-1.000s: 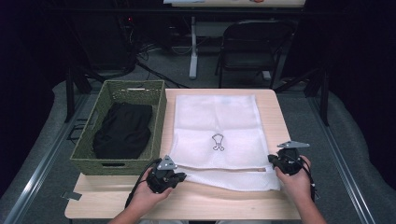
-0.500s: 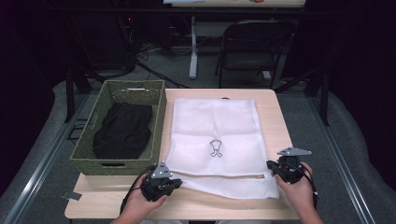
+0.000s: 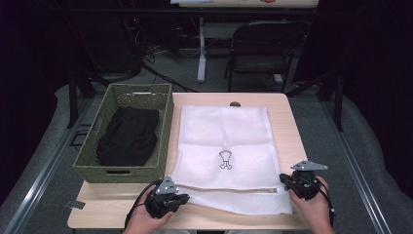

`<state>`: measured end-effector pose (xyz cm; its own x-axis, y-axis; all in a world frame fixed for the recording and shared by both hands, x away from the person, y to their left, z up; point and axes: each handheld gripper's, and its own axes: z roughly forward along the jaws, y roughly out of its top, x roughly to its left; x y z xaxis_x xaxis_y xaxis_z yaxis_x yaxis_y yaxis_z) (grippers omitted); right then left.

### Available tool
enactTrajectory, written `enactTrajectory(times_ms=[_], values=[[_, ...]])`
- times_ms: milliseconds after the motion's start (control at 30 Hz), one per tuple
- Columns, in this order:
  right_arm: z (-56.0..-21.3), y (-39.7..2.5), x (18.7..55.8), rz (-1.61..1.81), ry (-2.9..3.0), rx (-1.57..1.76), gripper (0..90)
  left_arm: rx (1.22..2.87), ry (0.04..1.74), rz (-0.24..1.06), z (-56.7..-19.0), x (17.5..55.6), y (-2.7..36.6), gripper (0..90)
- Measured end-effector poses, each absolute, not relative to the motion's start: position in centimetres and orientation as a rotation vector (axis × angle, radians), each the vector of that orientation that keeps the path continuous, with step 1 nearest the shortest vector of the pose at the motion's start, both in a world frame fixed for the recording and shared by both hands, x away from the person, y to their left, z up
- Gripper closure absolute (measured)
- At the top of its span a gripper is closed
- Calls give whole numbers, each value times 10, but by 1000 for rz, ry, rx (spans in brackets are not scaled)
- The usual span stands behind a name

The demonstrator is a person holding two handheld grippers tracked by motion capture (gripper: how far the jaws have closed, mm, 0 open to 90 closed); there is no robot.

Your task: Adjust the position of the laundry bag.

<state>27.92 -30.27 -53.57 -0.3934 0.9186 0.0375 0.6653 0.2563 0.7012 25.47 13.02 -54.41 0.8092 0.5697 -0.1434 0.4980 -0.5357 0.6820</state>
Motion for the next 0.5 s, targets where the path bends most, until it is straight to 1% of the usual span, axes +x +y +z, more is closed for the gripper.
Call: enactTrajectory(times_ms=[100,267,500], values=[[-539,-304,277,926,2137,1454,877,2225,790,110,-548,254,130,866],[-546,-305,277,922,2122,1462,876,2248,773,113,-552,253,129,866],[-552,-305,275,905,2132,1474,875,2249,782,75,-557,253,131,865]])
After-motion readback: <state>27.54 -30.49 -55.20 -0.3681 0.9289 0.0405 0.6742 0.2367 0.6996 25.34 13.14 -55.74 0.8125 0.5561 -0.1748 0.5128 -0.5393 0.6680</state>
